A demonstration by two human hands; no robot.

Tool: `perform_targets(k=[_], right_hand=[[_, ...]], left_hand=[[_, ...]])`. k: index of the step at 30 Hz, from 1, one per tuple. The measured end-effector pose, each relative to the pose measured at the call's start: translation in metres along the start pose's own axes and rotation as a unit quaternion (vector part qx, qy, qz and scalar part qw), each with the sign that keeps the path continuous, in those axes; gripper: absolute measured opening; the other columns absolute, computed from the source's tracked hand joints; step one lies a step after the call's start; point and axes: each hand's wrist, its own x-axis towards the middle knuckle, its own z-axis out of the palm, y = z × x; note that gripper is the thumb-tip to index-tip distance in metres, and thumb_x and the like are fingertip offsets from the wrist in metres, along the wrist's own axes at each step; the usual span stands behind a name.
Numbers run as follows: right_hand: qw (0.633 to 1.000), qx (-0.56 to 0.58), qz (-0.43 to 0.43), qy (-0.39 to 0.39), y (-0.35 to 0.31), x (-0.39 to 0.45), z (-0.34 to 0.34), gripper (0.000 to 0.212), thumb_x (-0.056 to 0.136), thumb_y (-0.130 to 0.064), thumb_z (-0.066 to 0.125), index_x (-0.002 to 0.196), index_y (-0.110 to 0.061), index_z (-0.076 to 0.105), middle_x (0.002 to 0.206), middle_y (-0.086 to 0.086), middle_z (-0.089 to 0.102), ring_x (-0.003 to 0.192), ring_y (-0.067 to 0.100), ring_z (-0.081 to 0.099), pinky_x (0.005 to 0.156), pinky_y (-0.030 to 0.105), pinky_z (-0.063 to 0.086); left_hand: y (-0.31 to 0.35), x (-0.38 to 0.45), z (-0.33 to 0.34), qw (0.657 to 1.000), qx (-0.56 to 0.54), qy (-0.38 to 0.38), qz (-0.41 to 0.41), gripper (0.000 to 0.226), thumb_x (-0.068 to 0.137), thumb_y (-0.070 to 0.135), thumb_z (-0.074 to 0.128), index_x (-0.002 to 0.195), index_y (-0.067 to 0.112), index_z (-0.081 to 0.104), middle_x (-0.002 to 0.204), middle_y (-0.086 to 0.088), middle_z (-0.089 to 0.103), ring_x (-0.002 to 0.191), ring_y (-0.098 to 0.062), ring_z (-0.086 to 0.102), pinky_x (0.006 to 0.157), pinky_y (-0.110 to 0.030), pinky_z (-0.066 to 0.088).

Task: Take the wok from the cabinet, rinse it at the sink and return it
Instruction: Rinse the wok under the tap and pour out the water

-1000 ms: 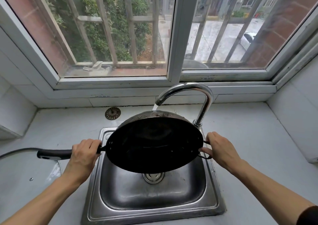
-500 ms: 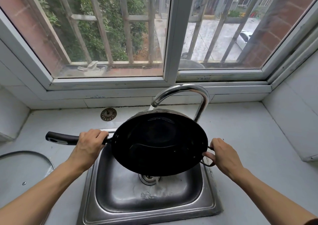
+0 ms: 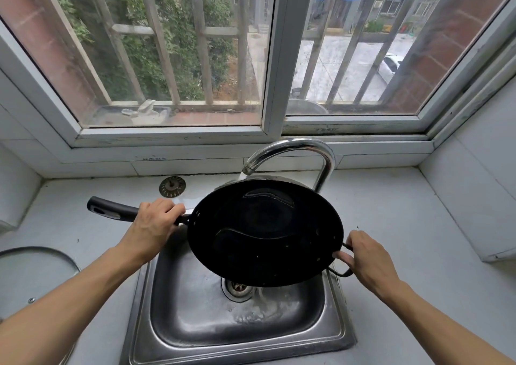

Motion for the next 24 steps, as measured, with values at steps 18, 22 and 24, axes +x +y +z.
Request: perform_targets(k=[18,22,24], right_hand=[[0.995,-0.008,-0.101,-0.013,-0.084,0.041,-0.001,0.04,0.082,-0.046,0.069,0.087,-0.017,0.042,0.092,0.004,0.054,0.082,0.03,0.055,0.068,0.04,0.043],[0.993,-0.004,-0.121,-0.011,-0.108,0.049,0.002,0.041,0.08,-0.044,0.072,0.086,-0.02,0.039,0.093,0.005,0.056,0.085,0.03,0.057,0.066,0.037,0.04],[0.991,0.005,-0.135,-0.006,-0.117,0.053,0.003,0.041,0.079,-0.042,0.073,0.085,-0.019,0.04,0.091,0.005,0.055,0.084,0.03,0.056,0.064,0.035,0.037]], left_hand=[[-0.055,-0.083,-0.004,0.993,-0.012,0.01,-0.114,0.046,0.055,0.001,0.087,0.087,0.015,0.057,0.077,-0.002,0.058,0.071,-0.033,0.056,0.059,-0.041,0.038],[-0.067,-0.102,-0.008,0.99,-0.013,0.021,-0.14,0.047,0.055,0.0,0.087,0.087,0.016,0.057,0.078,0.0,0.058,0.072,-0.032,0.057,0.061,-0.039,0.036],[-0.071,-0.11,-0.011,0.988,-0.013,0.027,-0.148,0.047,0.055,0.0,0.087,0.087,0.015,0.057,0.077,-0.001,0.059,0.072,-0.032,0.057,0.061,-0.04,0.037]])
